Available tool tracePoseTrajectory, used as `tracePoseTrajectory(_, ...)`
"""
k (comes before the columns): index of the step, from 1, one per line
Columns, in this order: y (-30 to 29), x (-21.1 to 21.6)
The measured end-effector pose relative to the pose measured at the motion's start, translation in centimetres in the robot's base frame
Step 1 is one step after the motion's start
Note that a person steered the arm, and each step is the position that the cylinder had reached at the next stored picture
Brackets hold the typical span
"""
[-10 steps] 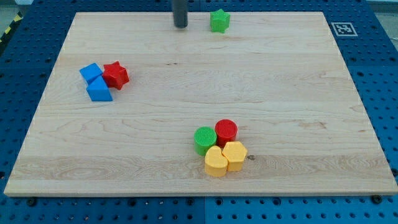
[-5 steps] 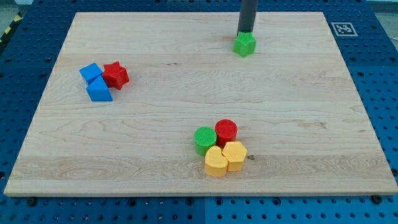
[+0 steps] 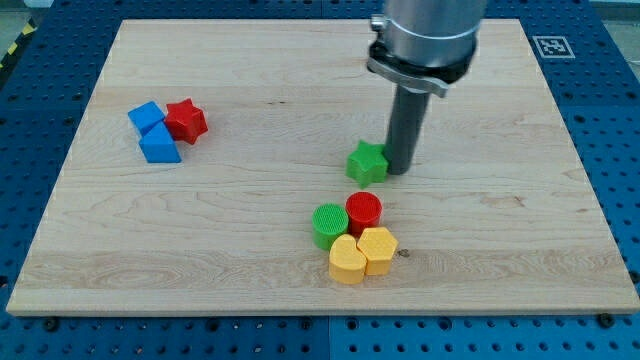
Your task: Move green star closer to the red circle
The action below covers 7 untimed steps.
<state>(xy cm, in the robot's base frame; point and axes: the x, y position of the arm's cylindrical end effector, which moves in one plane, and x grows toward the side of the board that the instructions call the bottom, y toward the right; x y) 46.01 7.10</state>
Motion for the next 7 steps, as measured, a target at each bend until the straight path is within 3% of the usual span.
tracePoseTrajectory(1, -1.2, -2.8)
tracePoseTrajectory(4, -3.2, -1.6)
tracePoseTrajectory(5, -4.6, -4.1)
tracePoseTrajectory(7, -6.3, -1.6)
